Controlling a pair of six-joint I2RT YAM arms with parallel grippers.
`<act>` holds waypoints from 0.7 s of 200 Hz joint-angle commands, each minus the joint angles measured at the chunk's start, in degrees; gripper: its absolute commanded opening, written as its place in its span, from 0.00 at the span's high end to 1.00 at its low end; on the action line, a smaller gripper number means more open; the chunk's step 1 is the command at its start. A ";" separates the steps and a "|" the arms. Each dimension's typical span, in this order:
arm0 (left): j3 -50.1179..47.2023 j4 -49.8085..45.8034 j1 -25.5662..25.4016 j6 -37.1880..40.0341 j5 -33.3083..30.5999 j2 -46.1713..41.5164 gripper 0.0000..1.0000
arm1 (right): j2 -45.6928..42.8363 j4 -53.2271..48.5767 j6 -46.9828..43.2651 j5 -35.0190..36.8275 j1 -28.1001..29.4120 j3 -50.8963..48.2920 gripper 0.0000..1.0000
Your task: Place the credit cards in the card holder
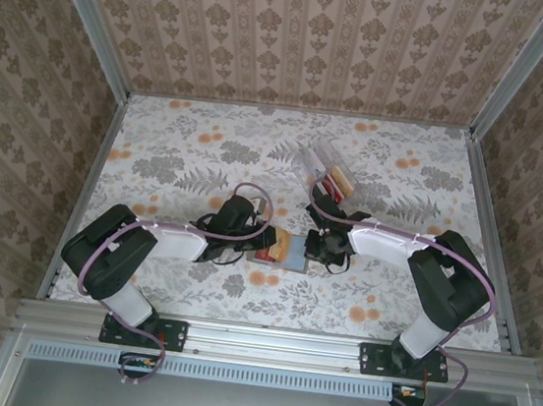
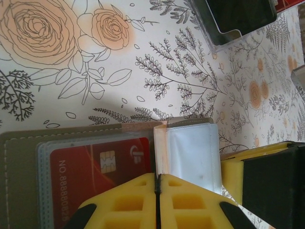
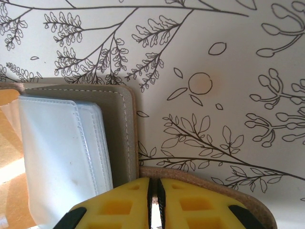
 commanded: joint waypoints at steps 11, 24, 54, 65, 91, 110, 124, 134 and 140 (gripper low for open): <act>-0.34 -2.28 -0.77 -0.82 2.35 0.97 0.91 | 3.26 1.86 0.37 -0.49 0.07 -0.46 0.83; -0.77 -3.09 -0.75 -1.01 2.39 0.53 0.91 | 3.20 1.77 0.36 -0.45 0.07 -0.50 0.83; -1.84 -7.06 -0.67 -1.61 -0.29 -1.84 0.92 | 3.02 1.90 0.37 -0.41 0.07 -0.56 0.83; -2.19 -7.95 -0.68 -1.74 -1.33 -2.60 0.91 | 3.01 1.90 0.44 -0.42 0.07 -0.66 0.83; -1.88 -8.77 -0.66 -1.48 -1.32 -2.48 0.90 | 3.33 1.88 0.34 -0.57 0.07 -0.48 0.83; -1.64 -7.05 -0.59 -1.35 -0.47 -1.08 0.89 | 3.24 2.07 0.47 -0.57 0.07 -0.55 0.83; -0.50 -6.54 -0.68 -1.09 0.62 0.28 0.88 | 3.40 1.98 0.37 -0.78 0.06 -0.42 0.83; 0.10 -5.98 -0.77 -1.09 1.44 1.14 0.88 | 3.45 2.08 0.39 -0.81 0.07 -0.43 0.83; 0.35 -5.69 -0.82 -1.08 1.75 1.47 0.87 | 3.42 1.96 0.38 -0.81 0.07 -0.38 0.83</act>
